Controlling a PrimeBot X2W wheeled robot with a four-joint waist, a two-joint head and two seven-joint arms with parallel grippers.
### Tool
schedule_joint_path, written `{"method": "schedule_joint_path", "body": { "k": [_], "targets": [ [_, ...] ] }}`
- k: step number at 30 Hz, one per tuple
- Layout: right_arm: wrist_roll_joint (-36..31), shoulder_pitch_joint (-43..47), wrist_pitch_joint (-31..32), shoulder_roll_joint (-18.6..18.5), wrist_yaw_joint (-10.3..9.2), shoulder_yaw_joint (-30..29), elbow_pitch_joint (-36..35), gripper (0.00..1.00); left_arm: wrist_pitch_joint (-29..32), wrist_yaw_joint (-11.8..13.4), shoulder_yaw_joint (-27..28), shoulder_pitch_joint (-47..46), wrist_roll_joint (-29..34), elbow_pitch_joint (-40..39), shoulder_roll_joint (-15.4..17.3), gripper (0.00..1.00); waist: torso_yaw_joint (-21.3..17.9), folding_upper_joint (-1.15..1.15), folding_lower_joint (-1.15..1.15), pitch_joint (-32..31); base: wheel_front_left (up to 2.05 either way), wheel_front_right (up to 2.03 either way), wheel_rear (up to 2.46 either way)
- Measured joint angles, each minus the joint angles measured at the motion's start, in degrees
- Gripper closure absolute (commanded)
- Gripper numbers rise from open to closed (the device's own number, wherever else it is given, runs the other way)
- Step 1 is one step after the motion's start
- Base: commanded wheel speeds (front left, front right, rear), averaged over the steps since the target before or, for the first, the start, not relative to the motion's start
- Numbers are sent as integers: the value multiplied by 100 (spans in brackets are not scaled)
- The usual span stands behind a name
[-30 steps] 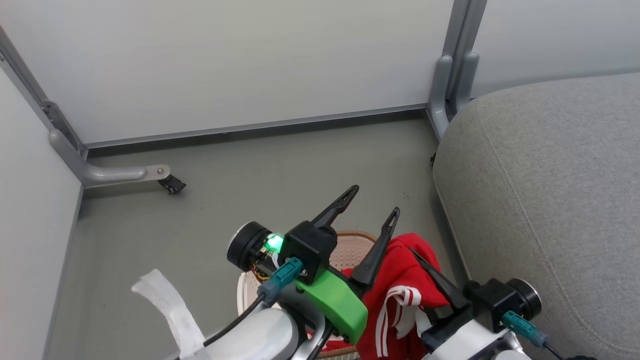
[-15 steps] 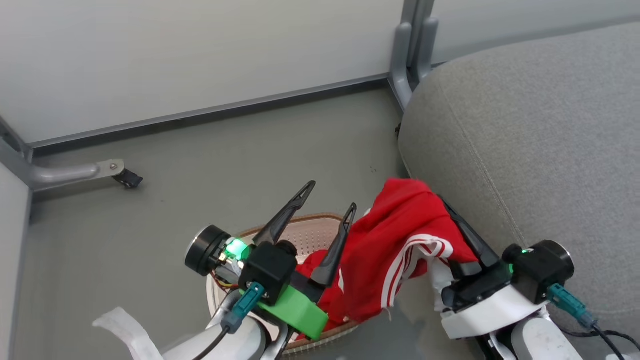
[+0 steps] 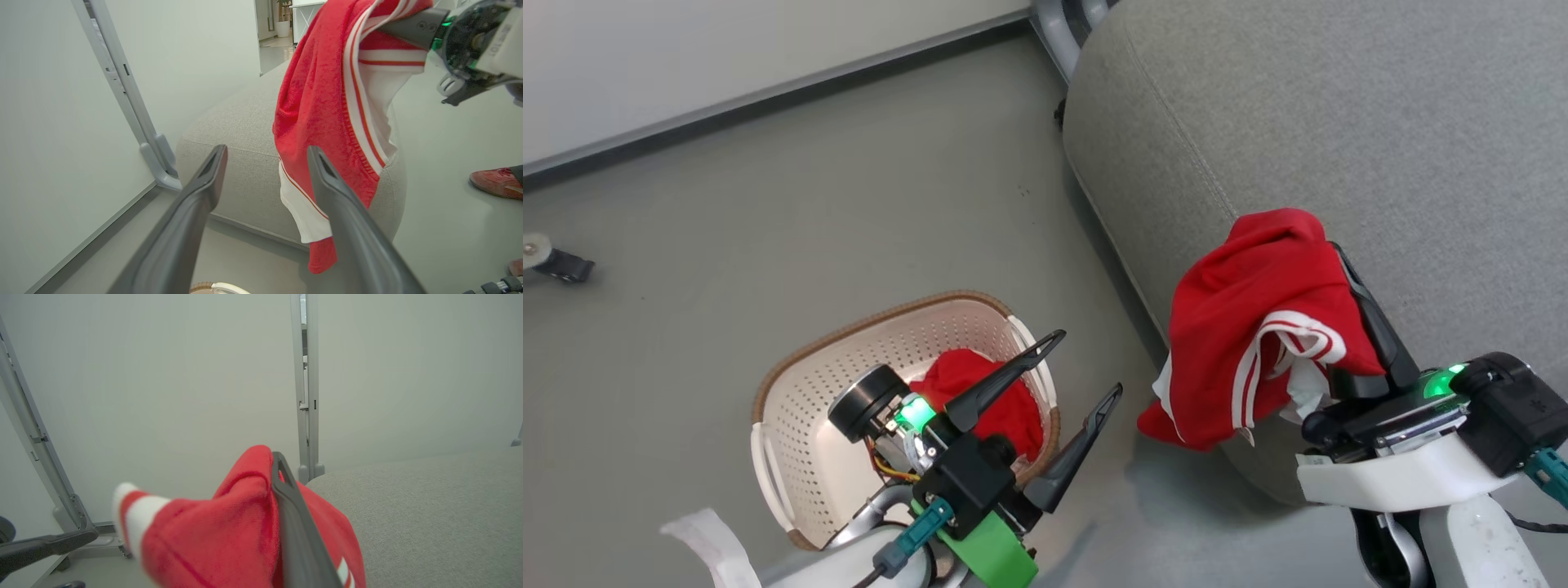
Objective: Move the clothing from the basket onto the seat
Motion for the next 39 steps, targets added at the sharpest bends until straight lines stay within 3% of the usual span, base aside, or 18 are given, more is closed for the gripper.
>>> {"method": "schedule_joint_path", "body": {
  "k": [9, 16, 20, 29, 34, 38, 39],
  "targets": [
    [397, -402, 0, 40, 1, -547, -559, 100, 414, -871, -248, -480, -19, -246, 469, 0, -458, 0, 0, 851, 0, 0, 0],
    [621, -1611, -1, -503, 1, -1468, -571, 100, 475, -1292, -183, -614, -413, -215, 610, 0, -602, 0, 0, 1572, 0, 0, 0],
    [938, -2548, -1, -1028, 1, -2103, -316, 100, 350, -1448, -165, -803, -359, -89, 608, 0, -574, 0, 0, 1964, 0, 0, 0],
    [1189, -3960, -10, -2262, 1, -2966, 1169, 100, 97, -1481, -124, -1128, 81, 378, 432, 0, -171, 0, 1, 2612, 0, 0, 0],
    [1152, -3930, -9, -2338, 1, -3267, 2485, 100, 0, -1516, -62, -1174, 191, 675, 245, 0, 141, 0, 1, 2808, 0, 0, 0],
    [1040, -3636, -10, -2030, 1, -3449, 3206, 100, -12, -1468, 43, -1168, 225, 855, 71, 0, 359, 0, 1, 2908, 0, 0, 0],
    [962, -3542, -9, -1950, 1, -3434, 3362, 88, -26, -1462, 55, -1157, 253, 893, 60, 0, 402, 0, 1, 2921, 0, 0, 0]
  ]
}}
